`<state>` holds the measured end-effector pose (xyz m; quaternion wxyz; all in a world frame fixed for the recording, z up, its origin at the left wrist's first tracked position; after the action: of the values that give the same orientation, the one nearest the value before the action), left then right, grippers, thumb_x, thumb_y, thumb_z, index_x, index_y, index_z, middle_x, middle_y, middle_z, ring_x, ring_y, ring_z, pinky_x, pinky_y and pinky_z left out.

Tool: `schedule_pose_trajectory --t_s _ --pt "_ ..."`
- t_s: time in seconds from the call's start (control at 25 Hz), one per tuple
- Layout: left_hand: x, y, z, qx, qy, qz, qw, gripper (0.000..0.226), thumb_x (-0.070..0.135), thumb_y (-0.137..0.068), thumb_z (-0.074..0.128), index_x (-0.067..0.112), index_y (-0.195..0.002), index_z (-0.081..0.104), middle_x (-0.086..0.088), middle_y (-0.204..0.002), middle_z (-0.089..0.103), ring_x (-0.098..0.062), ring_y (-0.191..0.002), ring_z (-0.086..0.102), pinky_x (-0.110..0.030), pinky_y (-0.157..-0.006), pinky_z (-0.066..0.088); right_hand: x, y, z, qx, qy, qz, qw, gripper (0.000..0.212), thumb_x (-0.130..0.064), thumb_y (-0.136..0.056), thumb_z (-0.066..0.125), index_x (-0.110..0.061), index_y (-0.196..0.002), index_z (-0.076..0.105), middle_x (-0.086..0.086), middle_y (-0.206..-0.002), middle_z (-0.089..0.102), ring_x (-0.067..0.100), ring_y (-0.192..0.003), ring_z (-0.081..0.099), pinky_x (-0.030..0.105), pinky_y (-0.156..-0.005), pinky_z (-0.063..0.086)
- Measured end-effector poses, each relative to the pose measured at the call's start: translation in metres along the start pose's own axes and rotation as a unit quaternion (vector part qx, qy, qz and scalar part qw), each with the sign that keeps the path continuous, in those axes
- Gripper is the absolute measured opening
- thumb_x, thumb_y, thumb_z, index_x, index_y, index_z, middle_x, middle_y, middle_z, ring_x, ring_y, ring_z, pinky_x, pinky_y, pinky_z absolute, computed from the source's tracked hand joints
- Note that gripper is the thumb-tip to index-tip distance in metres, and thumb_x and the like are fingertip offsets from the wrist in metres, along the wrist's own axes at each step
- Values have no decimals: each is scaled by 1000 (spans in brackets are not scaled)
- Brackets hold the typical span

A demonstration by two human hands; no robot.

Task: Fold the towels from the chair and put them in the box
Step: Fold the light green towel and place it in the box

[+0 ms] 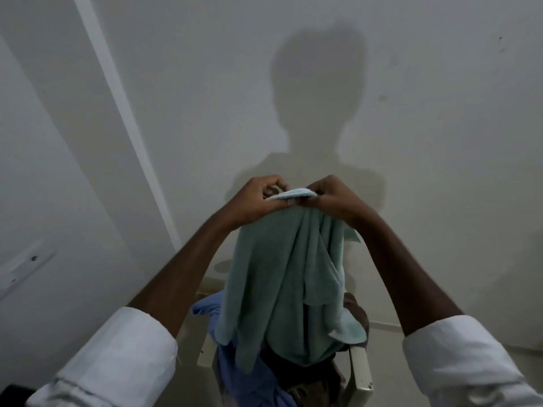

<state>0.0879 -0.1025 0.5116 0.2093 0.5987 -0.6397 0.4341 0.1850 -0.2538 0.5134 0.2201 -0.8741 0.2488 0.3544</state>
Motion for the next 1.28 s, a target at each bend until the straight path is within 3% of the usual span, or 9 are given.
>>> schedule_pose_trajectory --t_s 0.24,0.4,0.56,0.72,0.84,0.92,1.12,1.2,1.28 --pt "-93 56 -11 -127 -55 -126 982 25 33 -88 72 8 -89 75 -4 -54 60 -21 -45 53 -25 -51 44 -5 1 -33 199 -243 35 949 20 -17 -85 70 2 -83 76 9 -73 66 16 -68 62 29 -63 48" --pt "-118 77 -3 -127 -63 -204 969 35 39 -95 61 5 -91 67 -6 -54 56 -19 -34 48 -23 -41 41 -28 0 -28 166 -215 -10 962 21 -12 -86 68 8 -79 71 12 -71 61 18 -67 58 31 -61 44" --pt "-125 89 30 -104 83 -353 926 27 34 -97 44 10 -95 56 -13 -60 54 -13 -30 30 -15 -38 25 -42 -1 -21 168 -212 -41 962 29 -16 -83 67 13 -77 66 11 -68 54 17 -65 51 31 -62 39" --pt "-135 109 73 -148 215 -460 849 62 55 -102 32 1 -123 54 -19 -87 72 -24 -52 67 -25 -47 53 -43 3 -24 181 -219 -32 958 34 -20 -80 67 15 -79 64 10 -68 52 17 -65 49 31 -62 37" --pt "-140 112 82 -40 356 -457 814 33 21 -100 53 -10 -111 56 -24 -83 71 -30 -65 73 -35 -60 61 -43 9 -25 170 -211 -38 962 37 -21 -78 67 16 -78 64 10 -69 51 18 -66 47 32 -63 36" --pt "-148 110 76 48 344 -430 833 13 -5 -88 65 -14 -96 61 -22 -89 67 -25 -68 71 -29 -61 60 -45 16 -23 139 -195 -49 970 33 -20 -80 67 12 -73 64 9 -67 51 17 -65 48 31 -61 36" --pt "-159 92 38 159 177 -435 868 10 3 -89 67 -6 -89 62 -22 -99 58 -29 -84 62 -31 -74 58 -43 39 -22 85 -152 -64 983 20 -9 -90 70 2 -73 72 3 -64 62 11 -62 57 24 -56 44" --pt "-160 85 15 247 207 -416 850 11 -13 -86 59 -5 -79 60 -24 -98 59 -32 -81 61 -36 -64 61 -44 44 -22 47 -118 -70 989 23 -12 -90 70 -2 -70 71 0 -61 58 10 -60 53 23 -55 40" --pt "-159 75 -6 288 203 -395 849 21 -19 -85 50 -5 -92 64 -20 -98 60 -29 -82 59 -29 -57 57 -49 49 -15 -34 -47 -81 995 28 -17 -91 70 -8 -65 65 0 -59 51 12 -57 45 25 -53 33"
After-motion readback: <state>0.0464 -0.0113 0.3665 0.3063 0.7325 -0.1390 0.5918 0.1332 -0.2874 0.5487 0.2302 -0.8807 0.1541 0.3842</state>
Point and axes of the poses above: each hand's wrist, its own y-axis away from the middle knuckle, its own z-axis out of the palm, x = y × z, the point moved 5 cm from there along -y, towards the middle knuckle
